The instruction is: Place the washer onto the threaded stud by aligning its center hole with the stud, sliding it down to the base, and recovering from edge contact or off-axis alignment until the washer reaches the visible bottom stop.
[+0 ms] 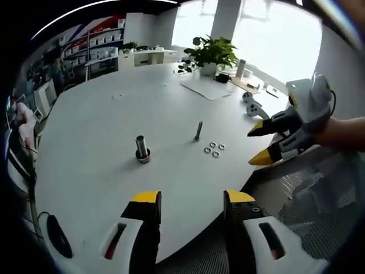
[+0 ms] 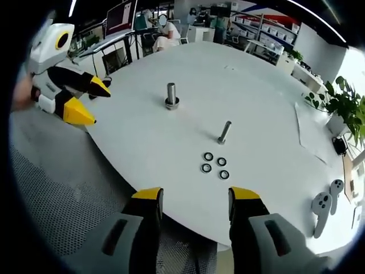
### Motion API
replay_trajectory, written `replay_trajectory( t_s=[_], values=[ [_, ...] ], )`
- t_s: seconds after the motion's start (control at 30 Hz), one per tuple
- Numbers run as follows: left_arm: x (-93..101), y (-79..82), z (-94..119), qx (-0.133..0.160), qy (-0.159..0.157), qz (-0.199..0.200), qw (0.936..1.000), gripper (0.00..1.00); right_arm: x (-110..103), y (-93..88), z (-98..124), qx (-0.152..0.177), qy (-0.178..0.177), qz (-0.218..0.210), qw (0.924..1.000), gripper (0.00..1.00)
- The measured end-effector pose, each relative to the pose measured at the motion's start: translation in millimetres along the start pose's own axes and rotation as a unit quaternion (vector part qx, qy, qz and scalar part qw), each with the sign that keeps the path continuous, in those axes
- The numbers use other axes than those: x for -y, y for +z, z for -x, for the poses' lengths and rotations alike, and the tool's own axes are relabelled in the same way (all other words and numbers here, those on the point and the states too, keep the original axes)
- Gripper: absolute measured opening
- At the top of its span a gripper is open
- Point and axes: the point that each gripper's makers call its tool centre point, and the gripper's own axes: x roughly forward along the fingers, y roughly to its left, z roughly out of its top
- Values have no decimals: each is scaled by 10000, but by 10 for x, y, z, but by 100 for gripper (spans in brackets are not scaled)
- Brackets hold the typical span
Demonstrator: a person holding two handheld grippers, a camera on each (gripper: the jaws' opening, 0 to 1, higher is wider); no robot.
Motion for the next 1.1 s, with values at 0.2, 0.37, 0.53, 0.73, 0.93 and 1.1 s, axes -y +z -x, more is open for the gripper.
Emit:
replay_trajectory(
  t_s=[0.2,0.37,0.53,0.73,0.93,1.1],
  values=[
    [-20,-17,0,-44,35,-37,10000,42,-17,19,-46,-35,42,8,10000,46],
    [-14,-1,8,-15,26,-66,10000,42,39,14,-55,-59,70,-209,9997,46],
    [-12,20,8,16,10,-44,10000,42,134,54,-141,-88,75,-441,9990,46],
    [-21,-13,1,-41,18,-35,10000,42,133,60,-325,-307,260,-399,9984,40],
    [-19,-20,5,-45,24,-46,10000,42,117,54,-503,-574,428,-334,9969,33],
    [-21,-35,-2,-92,25,-94,9999,42,137,28,-637,-787,502,-239,9953,31]
  ],
)
